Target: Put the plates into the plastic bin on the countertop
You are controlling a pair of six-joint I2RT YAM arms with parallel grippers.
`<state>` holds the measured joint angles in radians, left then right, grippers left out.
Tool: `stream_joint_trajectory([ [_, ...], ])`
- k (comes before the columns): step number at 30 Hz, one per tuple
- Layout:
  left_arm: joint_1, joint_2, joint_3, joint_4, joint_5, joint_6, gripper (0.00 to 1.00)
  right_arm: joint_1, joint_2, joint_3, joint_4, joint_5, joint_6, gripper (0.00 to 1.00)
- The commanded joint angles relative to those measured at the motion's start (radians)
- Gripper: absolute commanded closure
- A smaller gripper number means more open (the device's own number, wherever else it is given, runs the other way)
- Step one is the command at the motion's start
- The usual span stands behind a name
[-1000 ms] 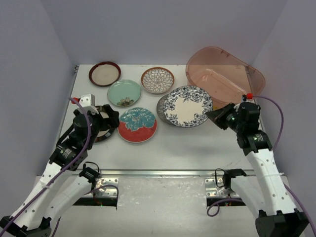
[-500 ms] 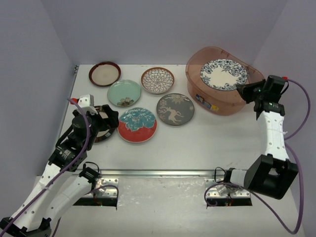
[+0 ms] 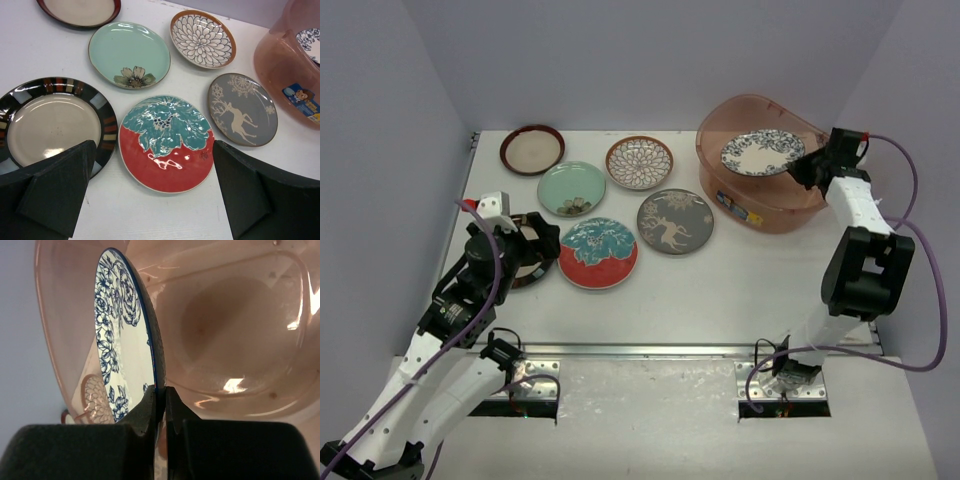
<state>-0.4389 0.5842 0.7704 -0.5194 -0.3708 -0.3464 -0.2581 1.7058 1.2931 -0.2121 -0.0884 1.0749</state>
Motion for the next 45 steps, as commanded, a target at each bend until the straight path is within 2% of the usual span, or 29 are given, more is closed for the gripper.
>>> stream_joint_trajectory([
  [1,-0.009,0.001,0.009,0.038,-0.008,-0.003,0.0,0.039,0.058,0.141,0.178,0.007,-0.039,1.0],
  [5,-0.009,0.005,0.009,0.032,-0.017,-0.006,0.0,0.051,0.159,0.192,0.167,0.035,-0.038,0.98],
  [8,-0.008,0.001,0.009,0.036,-0.021,-0.006,0.0,0.053,0.194,0.181,0.18,0.057,-0.023,0.92],
  [9,-0.008,0.001,0.009,0.036,-0.023,-0.006,0.0,0.054,0.206,0.188,0.174,0.055,-0.029,0.87],
  [11,-0.008,0.003,0.01,0.032,-0.025,-0.006,0.0,0.059,0.222,0.203,0.163,0.05,-0.06,0.73],
  [12,-0.008,0.005,0.01,0.029,-0.026,-0.008,0.0,0.063,0.221,0.21,0.156,0.052,-0.073,0.57],
  [15,-0.008,0.002,0.01,0.027,-0.041,-0.011,0.0,0.073,0.207,0.226,0.121,0.065,-0.096,0.36],
  [17,-0.008,0.01,0.015,0.021,-0.064,-0.019,0.0,0.079,0.193,0.274,0.041,0.099,-0.118,0.11],
  [18,-0.008,0.018,0.018,0.015,-0.078,-0.025,0.0,0.083,0.185,0.304,-0.008,0.123,-0.129,0.01],
  [20,-0.008,0.043,0.028,-0.002,-0.112,-0.045,0.0,0.092,0.16,0.37,-0.123,0.181,-0.15,0.01],
  [23,-0.006,0.1,0.048,-0.031,-0.167,-0.071,0.0,0.092,0.107,0.427,-0.204,0.189,-0.159,0.01],
  [27,-0.007,0.153,0.066,-0.069,-0.229,-0.112,0.0,0.1,0.037,0.478,-0.233,0.103,-0.183,0.01],
  [29,-0.007,0.177,0.084,-0.096,-0.31,-0.15,0.0,0.14,-0.044,0.482,-0.21,0.014,-0.211,0.01],
  [32,-0.008,0.183,0.113,-0.15,-0.394,-0.229,0.0,0.303,-0.113,0.452,-0.176,-0.062,-0.308,0.01],
  [34,-0.008,0.186,0.157,-0.179,-0.456,-0.251,0.0,0.48,-0.168,0.387,-0.168,-0.07,-0.376,0.01],
  [36,-0.008,0.186,0.186,-0.204,-0.476,-0.262,0.0,0.584,-0.201,0.286,-0.145,-0.074,-0.431,0.01],
  [38,-0.008,0.177,0.219,-0.229,-0.481,-0.277,0.0,0.705,-0.277,0.126,0.011,-0.115,-0.456,0.01],
  [40,-0.008,0.158,0.229,-0.222,-0.452,-0.258,0.0,0.715,-0.379,-0.2,0.44,-0.391,-0.317,0.01],
  [41,-0.007,0.148,0.232,-0.22,-0.434,-0.257,0.0,0.706,-0.416,-0.431,0.658,-0.472,-0.217,0.01],
  [43,-0.007,0.144,0.247,-0.221,-0.392,-0.257,0.0,0.698,-0.461,-0.665,1.016,-0.461,0.004,0.01],
  [44,-0.007,0.146,0.254,-0.225,-0.38,-0.258,0.0,0.699,-0.45,-0.705,1.085,-0.456,0.084,0.01],
  [45,-0.008,0.153,0.27,-0.234,-0.376,-0.263,0.0,0.713,-0.425,-0.666,1.009,-0.456,0.08,0.01],
])
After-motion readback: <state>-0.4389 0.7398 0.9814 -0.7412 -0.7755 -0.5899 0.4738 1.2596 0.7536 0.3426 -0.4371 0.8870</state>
